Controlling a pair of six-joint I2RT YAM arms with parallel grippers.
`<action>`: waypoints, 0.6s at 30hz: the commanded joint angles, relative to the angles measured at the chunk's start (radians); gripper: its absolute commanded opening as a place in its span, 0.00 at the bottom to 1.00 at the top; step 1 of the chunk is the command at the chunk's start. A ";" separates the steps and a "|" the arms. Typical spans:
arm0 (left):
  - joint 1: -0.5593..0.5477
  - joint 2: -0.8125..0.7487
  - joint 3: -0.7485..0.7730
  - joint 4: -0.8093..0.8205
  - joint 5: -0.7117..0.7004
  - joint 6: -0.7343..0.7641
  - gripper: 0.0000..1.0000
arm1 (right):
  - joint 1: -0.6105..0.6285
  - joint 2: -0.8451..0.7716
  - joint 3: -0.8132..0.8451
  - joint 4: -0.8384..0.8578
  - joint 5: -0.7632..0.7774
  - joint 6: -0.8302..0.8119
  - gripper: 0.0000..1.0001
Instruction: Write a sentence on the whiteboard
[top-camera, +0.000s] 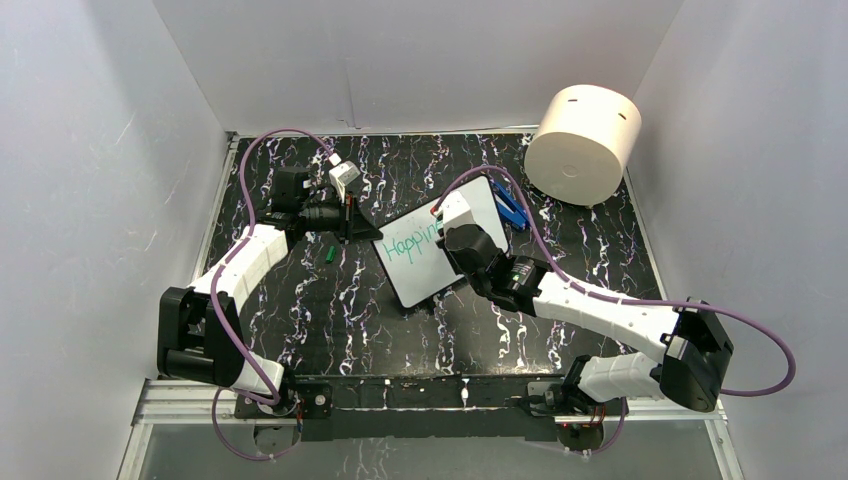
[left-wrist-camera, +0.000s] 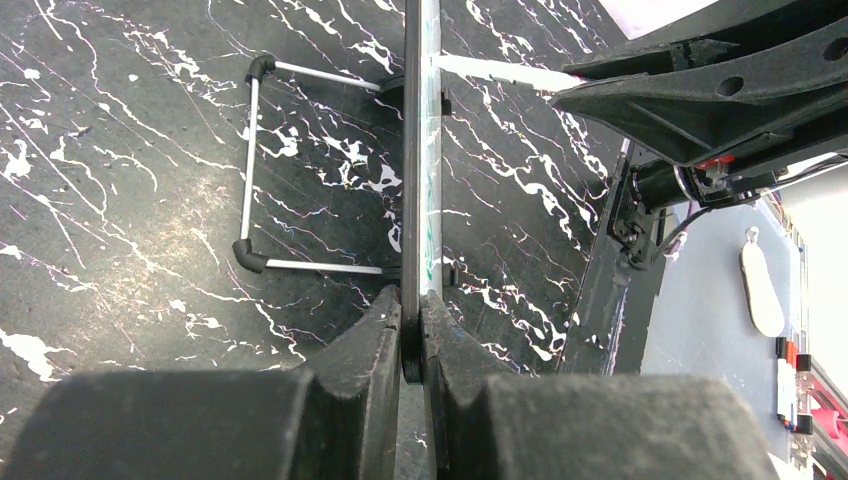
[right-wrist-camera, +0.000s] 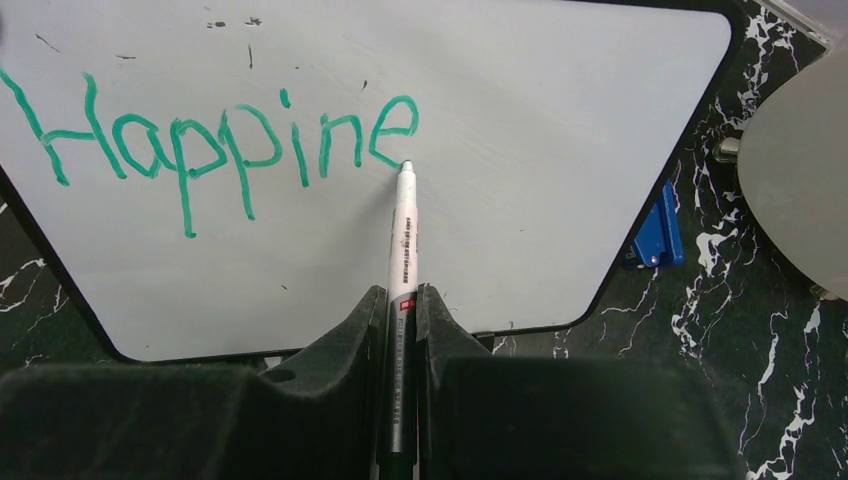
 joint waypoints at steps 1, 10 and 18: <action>-0.010 0.034 -0.007 -0.062 -0.089 0.059 0.00 | -0.004 -0.034 -0.004 0.083 0.038 -0.015 0.00; -0.010 0.034 -0.007 -0.064 -0.089 0.059 0.00 | -0.018 -0.078 -0.018 0.125 0.035 -0.044 0.00; -0.010 0.034 -0.007 -0.063 -0.089 0.059 0.00 | -0.048 -0.052 -0.001 0.137 0.009 -0.056 0.00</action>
